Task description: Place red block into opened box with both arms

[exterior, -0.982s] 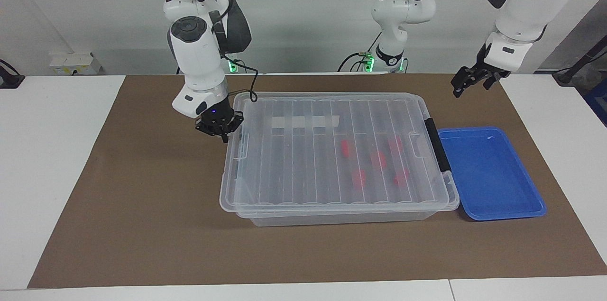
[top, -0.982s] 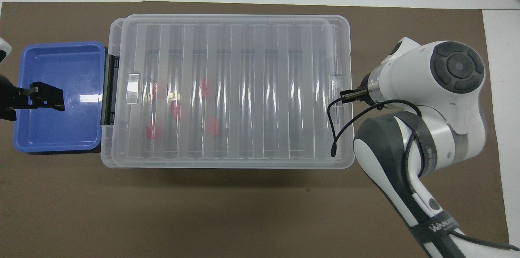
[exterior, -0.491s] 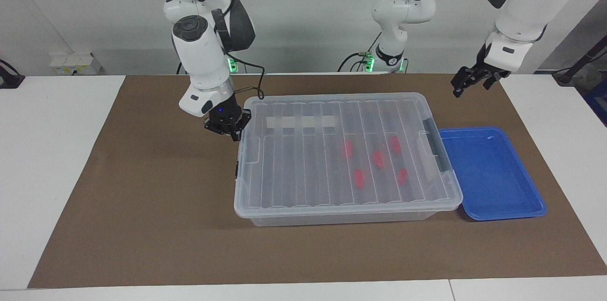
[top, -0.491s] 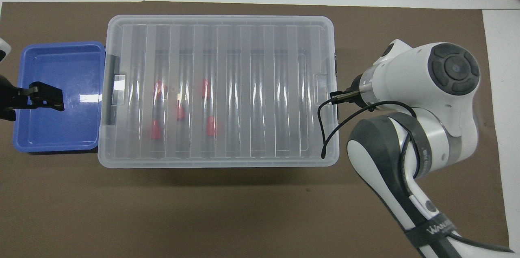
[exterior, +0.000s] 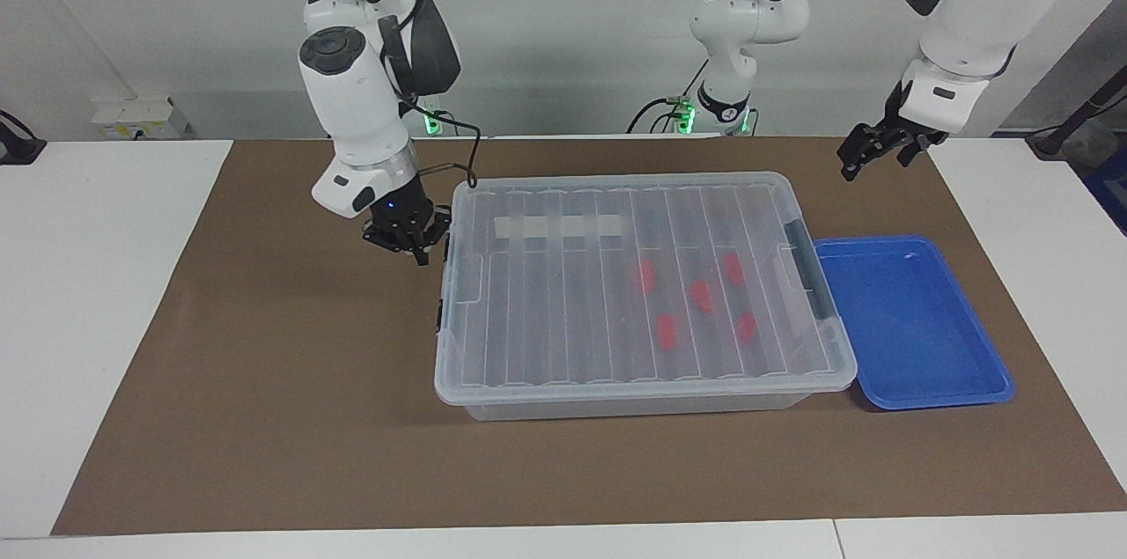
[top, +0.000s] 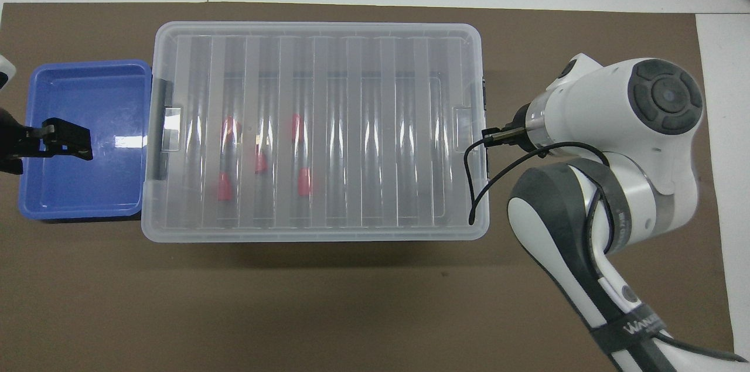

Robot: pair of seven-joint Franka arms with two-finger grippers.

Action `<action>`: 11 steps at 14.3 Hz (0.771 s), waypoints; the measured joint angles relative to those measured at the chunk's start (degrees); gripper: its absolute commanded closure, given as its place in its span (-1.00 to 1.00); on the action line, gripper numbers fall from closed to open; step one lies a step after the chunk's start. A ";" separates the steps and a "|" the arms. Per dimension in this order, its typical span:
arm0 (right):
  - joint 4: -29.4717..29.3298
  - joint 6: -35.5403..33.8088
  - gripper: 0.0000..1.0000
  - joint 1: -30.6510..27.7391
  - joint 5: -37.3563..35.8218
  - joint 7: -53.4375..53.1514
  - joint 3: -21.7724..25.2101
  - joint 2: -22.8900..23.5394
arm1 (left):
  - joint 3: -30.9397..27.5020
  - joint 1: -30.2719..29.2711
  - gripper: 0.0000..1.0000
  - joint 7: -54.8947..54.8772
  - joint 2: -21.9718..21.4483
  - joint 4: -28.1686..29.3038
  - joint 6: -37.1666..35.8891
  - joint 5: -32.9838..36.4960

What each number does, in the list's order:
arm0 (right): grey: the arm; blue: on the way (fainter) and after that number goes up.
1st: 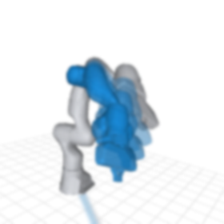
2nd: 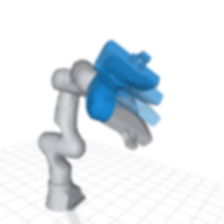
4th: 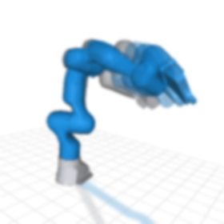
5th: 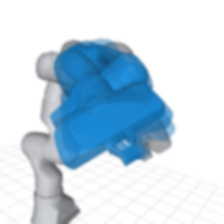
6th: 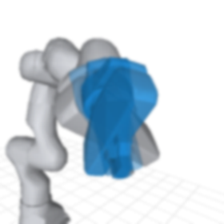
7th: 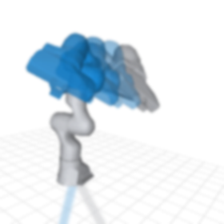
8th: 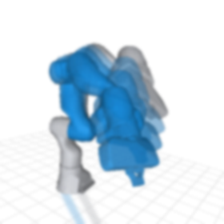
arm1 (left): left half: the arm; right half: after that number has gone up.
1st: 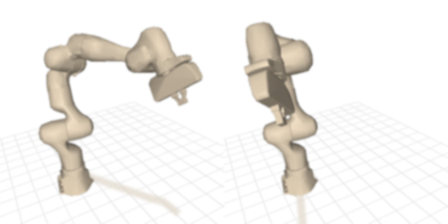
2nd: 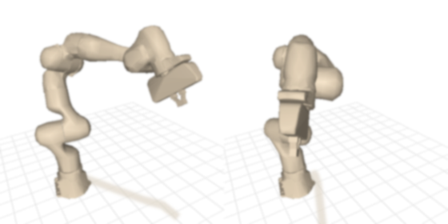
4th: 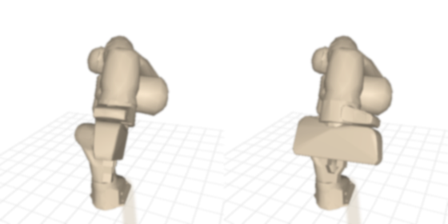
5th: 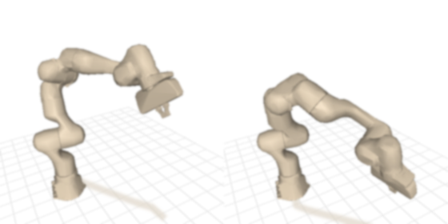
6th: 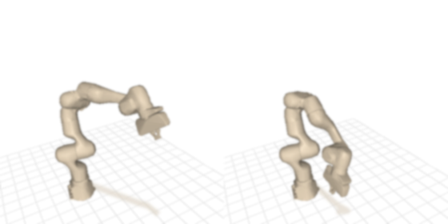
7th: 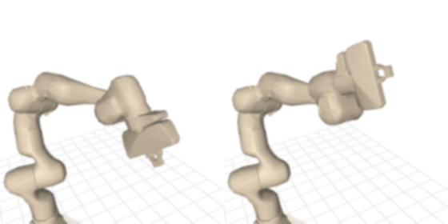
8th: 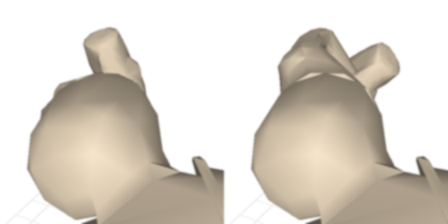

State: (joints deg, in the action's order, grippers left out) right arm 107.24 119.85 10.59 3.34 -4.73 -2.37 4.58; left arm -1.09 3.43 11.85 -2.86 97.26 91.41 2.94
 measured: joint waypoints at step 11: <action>-6.74 -18.69 -1.00 -10.07 -4.64 -0.78 1.16 -6.43 | 0.00 0.00 -1.00 0.00 -0.01 0.00 0.00 0.00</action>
State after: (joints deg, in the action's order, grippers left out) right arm 100.50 101.16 0.52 -1.30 -5.51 -1.21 -1.85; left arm -1.09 3.43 11.85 -2.88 97.26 91.41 2.94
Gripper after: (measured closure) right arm 0.163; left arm 0.000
